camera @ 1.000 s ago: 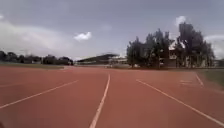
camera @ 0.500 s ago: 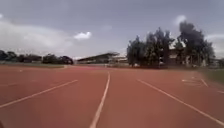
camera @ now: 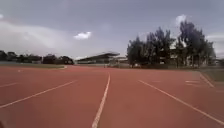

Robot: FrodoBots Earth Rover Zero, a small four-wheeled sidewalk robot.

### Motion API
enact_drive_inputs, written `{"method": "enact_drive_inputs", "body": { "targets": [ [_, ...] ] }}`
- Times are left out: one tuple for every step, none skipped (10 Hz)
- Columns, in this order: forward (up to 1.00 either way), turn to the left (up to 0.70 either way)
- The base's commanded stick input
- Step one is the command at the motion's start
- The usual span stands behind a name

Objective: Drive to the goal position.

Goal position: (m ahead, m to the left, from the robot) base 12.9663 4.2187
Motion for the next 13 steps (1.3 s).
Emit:
{"method": "enact_drive_inputs", "body": {
  "targets": [
    [0.45,0.00],
    [0.45,0.00],
    [0.45,0.00],
    [0.45,0.00],
    [0.45,0.00],
    [0.45,0.00],
    [0.45,0.00],
    [0.45,0.00],
    [0.45,0.00],
    [0.45,0.00],
    [0.45,0.00],
    [0.45,0.00],
    [0.45,0.00]
  ]
}}
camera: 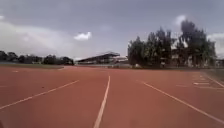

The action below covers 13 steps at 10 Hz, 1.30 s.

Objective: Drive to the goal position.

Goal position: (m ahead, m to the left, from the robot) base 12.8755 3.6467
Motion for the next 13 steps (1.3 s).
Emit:
{"method": "enact_drive_inputs", "body": {
  "targets": [
    [0.45,0.00],
    [0.45,0.00],
    [0.45,0.00],
    [0.45,0.00],
    [0.45,0.00],
    [0.45,0.00],
    [0.45,0.00],
    [0.45,0.00],
    [0.45,0.00],
    [0.45,0.00],
    [0.45,0.00],
    [0.45,0.00],
    [0.45,0.00]
  ]
}}
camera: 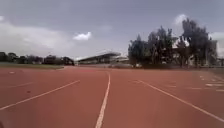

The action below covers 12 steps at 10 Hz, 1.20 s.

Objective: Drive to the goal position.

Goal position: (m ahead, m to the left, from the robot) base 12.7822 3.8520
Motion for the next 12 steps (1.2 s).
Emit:
{"method": "enact_drive_inputs", "body": {
  "targets": [
    [0.45,0.00],
    [0.45,0.00],
    [0.45,0.00],
    [0.45,0.00],
    [0.45,0.00],
    [0.45,0.00],
    [0.45,0.00],
    [0.45,0.00],
    [0.45,0.00],
    [0.45,0.00],
    [0.45,0.00],
    [0.45,0.00]
  ]
}}
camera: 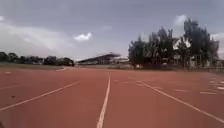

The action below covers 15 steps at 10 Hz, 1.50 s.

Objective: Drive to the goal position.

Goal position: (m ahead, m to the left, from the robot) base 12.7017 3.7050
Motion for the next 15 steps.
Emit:
{"method": "enact_drive_inputs", "body": {
  "targets": [
    [0.45,0.00],
    [0.45,0.00],
    [0.45,0.00],
    [0.45,0.00],
    [0.45,0.00],
    [0.45,0.00],
    [0.45,0.00],
    [0.45,0.00],
    [0.45,0.00],
    [0.45,0.00],
    [0.45,0.00],
    [0.45,0.00],
    [0.45,0.00],
    [0.45,0.00],
    [0.45,0.00]
  ]
}}
